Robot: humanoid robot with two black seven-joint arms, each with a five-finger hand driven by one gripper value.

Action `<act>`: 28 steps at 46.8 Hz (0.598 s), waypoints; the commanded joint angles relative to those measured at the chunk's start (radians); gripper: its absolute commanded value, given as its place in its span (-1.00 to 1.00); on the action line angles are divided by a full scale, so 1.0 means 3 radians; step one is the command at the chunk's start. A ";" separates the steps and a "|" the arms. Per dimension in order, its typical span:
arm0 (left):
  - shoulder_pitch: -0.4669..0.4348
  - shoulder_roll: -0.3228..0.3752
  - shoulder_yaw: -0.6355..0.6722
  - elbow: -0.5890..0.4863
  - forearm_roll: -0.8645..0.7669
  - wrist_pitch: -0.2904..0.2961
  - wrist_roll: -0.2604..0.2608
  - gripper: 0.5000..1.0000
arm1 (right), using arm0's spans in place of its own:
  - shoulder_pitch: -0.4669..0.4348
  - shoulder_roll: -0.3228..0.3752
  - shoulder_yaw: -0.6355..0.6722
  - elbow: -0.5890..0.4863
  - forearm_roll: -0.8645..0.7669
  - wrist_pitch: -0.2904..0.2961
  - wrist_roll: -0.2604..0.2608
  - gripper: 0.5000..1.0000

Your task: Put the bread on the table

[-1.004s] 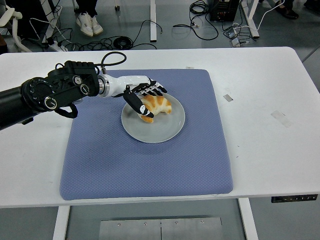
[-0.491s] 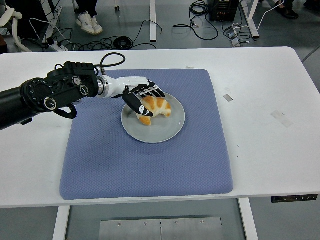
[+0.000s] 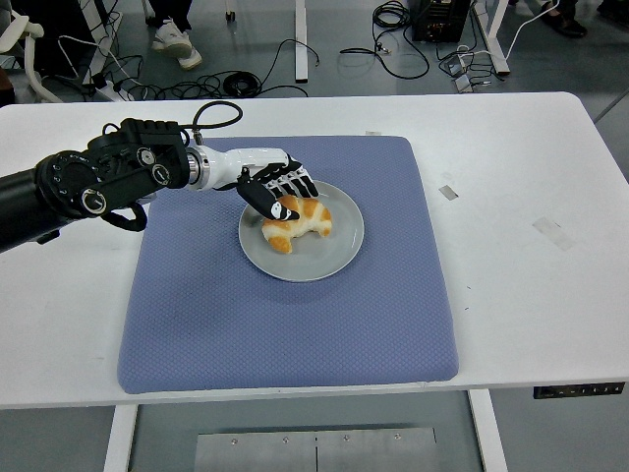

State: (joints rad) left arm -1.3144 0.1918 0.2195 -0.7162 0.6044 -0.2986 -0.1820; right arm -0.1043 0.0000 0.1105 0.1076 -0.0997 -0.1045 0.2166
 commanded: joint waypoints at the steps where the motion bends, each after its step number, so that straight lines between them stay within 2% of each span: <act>1: 0.0005 0.0000 0.0005 -0.0001 0.0000 -0.0002 -0.0002 -0.46 | 0.0000 0.0000 0.0000 0.0004 0.0000 0.0001 -0.0001 1.00; 7: 0.0005 0.0005 0.0000 -0.0001 0.0000 -0.0012 -0.0007 -0.55 | 0.0000 0.0000 0.0000 -0.0001 0.0000 0.0001 -0.0001 1.00; 28: -0.0185 0.0117 -0.0108 -0.0001 -0.0061 -0.0032 -0.0007 -0.55 | 0.0000 0.0000 0.0000 -0.0001 0.0000 0.0001 -0.0001 1.00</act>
State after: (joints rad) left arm -1.3627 0.2240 0.1964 -0.7165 0.5859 -0.3080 -0.1838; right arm -0.1045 0.0000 0.1106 0.1076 -0.0997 -0.1044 0.2164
